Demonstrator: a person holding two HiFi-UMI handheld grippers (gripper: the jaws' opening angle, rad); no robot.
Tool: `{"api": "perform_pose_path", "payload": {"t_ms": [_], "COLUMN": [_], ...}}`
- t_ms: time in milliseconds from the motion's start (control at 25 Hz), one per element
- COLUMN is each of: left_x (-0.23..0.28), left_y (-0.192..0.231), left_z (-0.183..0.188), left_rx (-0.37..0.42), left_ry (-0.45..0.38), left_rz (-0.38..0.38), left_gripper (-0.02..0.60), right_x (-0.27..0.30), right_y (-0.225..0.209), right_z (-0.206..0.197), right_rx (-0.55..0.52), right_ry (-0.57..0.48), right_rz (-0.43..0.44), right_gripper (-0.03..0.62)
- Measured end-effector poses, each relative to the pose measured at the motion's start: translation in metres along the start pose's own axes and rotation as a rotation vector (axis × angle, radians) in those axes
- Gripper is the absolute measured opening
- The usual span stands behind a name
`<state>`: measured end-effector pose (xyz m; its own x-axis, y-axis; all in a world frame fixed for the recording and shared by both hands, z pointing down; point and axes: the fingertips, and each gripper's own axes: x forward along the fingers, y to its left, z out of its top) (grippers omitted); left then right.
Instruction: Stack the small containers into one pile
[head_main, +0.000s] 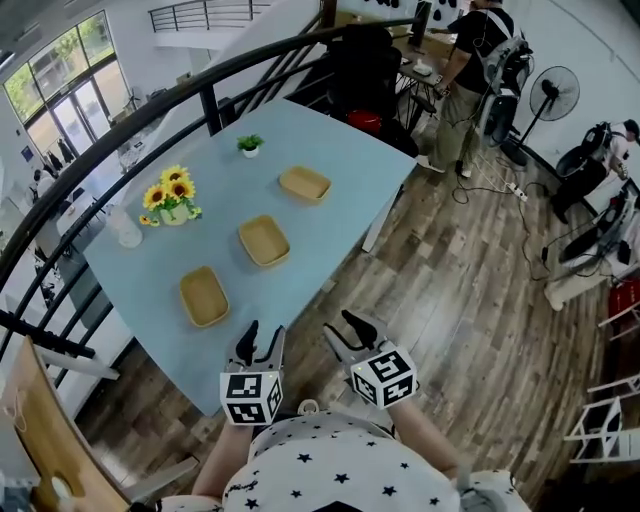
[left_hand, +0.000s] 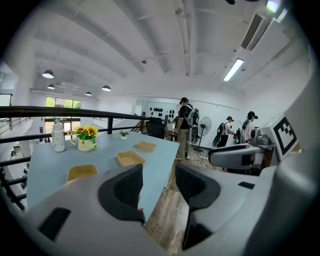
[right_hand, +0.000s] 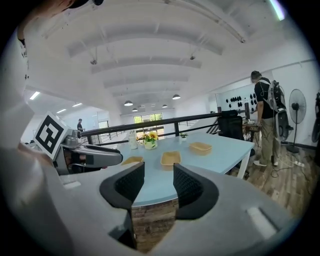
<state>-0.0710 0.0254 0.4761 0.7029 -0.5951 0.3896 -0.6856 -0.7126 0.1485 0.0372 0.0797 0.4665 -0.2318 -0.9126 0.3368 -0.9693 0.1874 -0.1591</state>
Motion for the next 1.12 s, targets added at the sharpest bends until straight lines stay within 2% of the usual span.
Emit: {"api": "perform_pose_path", "payload": {"t_ms": [360,800,1120], "left_x": [0.005,-0.038,-0.062], "left_y": [0.051,0.104,0.135], "left_z": [0.006,-0.010,-0.014], "left_rx": [-0.037,-0.139,-0.196], "left_ry": [-0.010,-0.026,-0.055], "left_rz": [0.093,0.287,0.395], "left_gripper": [0.189,0.189,0.187], "right_x": [0.057,0.103,0.137], "right_y": [0.004,0.041,0.068], "right_z": [0.012,0.016,0.019], "right_rx": [-0.023,-0.073,-0.103], "right_ry": [0.023,0.061,0.083], "right_rz": [0.064,0.210,0.285], "right_gripper": [0.164,0.164,0.164]}}
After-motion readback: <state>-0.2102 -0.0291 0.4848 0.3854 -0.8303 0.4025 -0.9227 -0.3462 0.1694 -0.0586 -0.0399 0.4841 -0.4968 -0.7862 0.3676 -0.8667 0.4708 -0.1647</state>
